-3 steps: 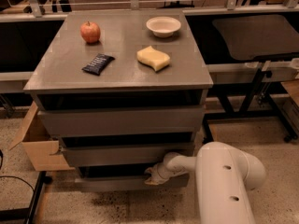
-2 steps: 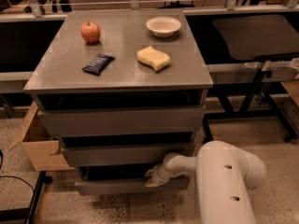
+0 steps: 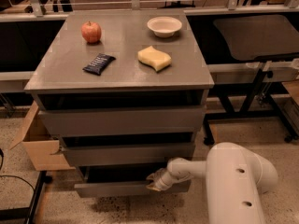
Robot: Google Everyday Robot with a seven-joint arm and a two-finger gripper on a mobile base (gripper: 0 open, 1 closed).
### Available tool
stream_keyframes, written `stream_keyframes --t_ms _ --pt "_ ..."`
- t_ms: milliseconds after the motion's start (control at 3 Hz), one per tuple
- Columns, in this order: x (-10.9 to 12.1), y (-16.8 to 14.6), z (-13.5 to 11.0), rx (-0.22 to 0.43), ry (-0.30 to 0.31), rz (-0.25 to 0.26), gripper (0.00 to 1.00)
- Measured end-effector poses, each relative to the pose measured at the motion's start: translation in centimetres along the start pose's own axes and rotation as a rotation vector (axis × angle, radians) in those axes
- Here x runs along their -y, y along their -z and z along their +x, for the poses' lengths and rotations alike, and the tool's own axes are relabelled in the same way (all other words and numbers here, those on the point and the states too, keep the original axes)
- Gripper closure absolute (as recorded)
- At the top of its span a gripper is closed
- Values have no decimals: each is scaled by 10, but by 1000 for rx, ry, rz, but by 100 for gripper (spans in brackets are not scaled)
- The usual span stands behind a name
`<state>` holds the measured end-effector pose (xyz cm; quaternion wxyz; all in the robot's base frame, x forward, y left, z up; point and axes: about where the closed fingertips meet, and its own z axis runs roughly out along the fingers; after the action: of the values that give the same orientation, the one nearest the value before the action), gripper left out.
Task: Open bottom drawer
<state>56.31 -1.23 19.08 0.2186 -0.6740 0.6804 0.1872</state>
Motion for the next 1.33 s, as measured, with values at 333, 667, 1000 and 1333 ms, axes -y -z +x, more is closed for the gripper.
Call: stream_keyframes --t_ms 333,667,1000,1333 --pt "0 0 0 0 0 0 100" --pt "0 0 0 0 0 0 100" --pt "-33 9 6 14 -40 -9 100" --pt "-37 8 7 14 -42 -15 100"
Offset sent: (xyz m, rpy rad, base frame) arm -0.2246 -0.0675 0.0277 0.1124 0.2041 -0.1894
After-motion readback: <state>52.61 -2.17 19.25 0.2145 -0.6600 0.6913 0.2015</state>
